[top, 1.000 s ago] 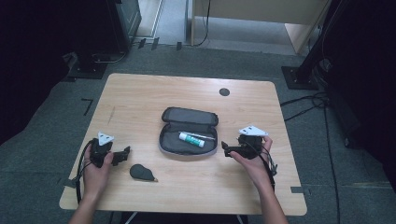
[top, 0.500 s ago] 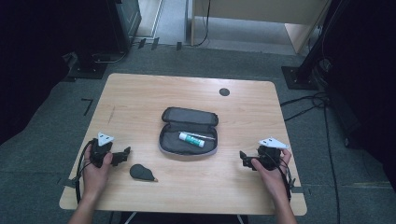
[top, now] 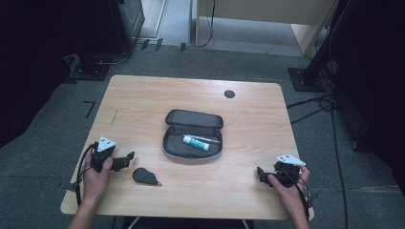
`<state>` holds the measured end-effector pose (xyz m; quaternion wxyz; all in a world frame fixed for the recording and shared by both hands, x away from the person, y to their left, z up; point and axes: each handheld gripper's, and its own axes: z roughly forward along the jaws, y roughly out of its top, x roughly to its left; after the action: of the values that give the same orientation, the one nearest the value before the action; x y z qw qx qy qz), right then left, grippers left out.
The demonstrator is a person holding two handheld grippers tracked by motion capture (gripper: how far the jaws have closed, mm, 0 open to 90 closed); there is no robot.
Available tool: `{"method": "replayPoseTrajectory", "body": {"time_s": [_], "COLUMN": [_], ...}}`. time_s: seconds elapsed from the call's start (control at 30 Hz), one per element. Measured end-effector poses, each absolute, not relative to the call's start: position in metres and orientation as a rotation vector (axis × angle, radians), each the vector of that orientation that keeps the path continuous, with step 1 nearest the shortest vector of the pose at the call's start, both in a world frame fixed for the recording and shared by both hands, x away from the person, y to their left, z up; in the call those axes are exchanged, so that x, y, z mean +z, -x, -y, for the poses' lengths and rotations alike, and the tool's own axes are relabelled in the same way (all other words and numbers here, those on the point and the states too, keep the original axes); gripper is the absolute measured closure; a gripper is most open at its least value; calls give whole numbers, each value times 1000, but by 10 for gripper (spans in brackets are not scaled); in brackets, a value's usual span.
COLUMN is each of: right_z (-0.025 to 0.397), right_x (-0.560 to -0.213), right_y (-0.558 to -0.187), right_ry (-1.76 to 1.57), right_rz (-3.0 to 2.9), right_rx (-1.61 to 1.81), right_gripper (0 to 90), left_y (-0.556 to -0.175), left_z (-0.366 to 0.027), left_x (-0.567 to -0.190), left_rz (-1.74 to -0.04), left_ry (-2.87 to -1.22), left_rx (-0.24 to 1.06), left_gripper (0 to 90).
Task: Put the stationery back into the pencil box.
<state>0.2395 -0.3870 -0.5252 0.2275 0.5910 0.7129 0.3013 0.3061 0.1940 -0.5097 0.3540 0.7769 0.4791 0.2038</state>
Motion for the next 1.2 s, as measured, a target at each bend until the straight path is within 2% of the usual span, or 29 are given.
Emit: {"method": "replayPoseTrajectory", "body": {"time_s": [0.33, 0.73, 0.97, 1.2], "right_z": [387, 387, 387, 387], "right_x": [-527, -527, -527, -527], "right_y": [-239, -239, -239, -239], "right_ry": [-1617, -1617, -1616, -1616], "right_rz": [-1949, -1948, -1948, -1949], "right_rx": [838, 838, 838, 837], "right_gripper": [0, 0, 0, 0], "left_y": [-291, -262, -260, -257], "left_z": [-182, -165, -163, -159], "left_x": [-490, -497, -506, -513], "left_rz": [-1092, -843, -798, -768], "left_ry": [-2021, -2075, -2133, -2198], "left_rx": [375, 224, 155, 140], "left_gripper": [136, 130, 146, 153]}}
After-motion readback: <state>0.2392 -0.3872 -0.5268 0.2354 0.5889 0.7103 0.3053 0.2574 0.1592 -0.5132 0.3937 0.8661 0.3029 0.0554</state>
